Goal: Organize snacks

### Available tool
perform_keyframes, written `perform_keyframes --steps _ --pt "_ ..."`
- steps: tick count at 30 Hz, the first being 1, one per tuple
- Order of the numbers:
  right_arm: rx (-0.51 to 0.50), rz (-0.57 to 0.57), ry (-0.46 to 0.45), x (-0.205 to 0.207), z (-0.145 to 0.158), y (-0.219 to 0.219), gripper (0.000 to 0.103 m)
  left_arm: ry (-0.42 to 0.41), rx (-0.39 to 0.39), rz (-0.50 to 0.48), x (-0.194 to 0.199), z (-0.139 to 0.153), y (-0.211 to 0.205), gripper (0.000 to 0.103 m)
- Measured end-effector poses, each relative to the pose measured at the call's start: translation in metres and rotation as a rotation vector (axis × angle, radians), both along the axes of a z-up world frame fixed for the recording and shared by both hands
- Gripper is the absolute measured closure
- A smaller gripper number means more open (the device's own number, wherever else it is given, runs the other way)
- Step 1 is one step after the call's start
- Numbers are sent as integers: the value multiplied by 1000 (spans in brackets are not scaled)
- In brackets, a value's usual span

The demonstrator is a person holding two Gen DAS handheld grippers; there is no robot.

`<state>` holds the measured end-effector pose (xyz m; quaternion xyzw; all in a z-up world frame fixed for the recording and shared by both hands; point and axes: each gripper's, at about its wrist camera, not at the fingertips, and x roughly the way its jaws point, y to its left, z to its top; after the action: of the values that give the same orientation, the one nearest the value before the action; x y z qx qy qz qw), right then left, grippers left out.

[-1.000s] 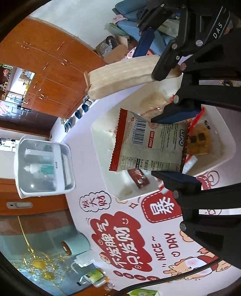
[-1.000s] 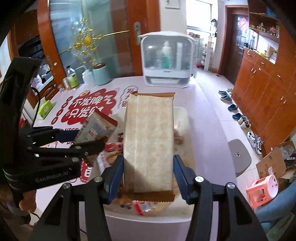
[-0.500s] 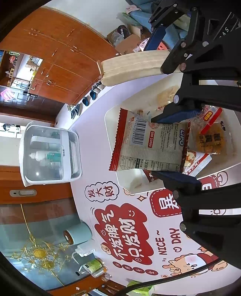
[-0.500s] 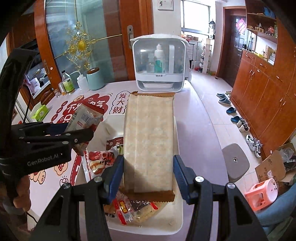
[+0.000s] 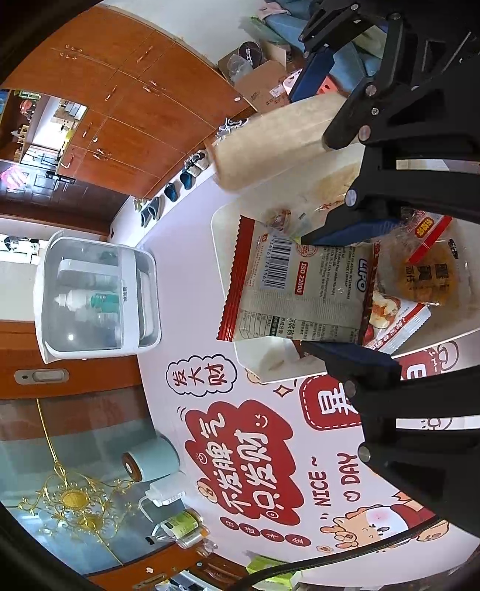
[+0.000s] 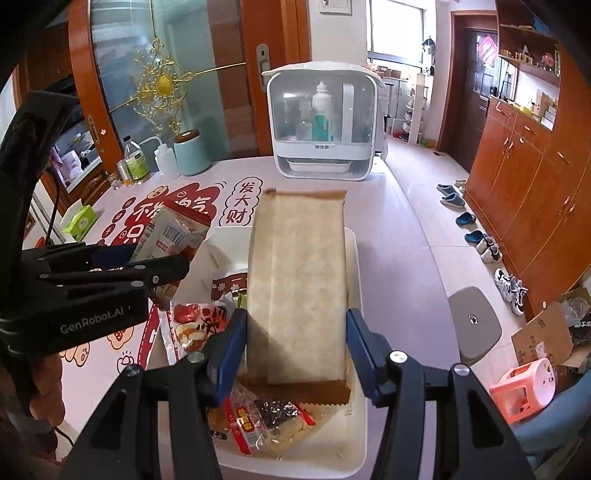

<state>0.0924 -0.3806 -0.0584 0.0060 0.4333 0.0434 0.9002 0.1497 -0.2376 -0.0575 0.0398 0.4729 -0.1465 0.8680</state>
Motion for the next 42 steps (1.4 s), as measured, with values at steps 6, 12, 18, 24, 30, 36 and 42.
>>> perform_keyframes --steps 6,12,18,24,30,36,42 --pt "2 -1 -7 14 3 1 48 -18 2 48 6 3 4 7" --pt "40 -8 21 18 -5 -1 40 17 -14 58 8 -3 14 1" --pt "61 -23 49 14 -13 -2 40 34 -15 51 1 -7 17 1" --pt "72 -31 66 10 -15 -1 40 28 -6 54 -10 -5 20 1" --pt "71 -25 65 4 -16 4 40 24 0 81 -21 -5 30 1" --pt "77 -10 78 -4 -24 17 40 48 11 128 -34 -14 50 1" --pt "116 16 104 -9 -38 39 40 72 33 189 -52 -23 83 1"
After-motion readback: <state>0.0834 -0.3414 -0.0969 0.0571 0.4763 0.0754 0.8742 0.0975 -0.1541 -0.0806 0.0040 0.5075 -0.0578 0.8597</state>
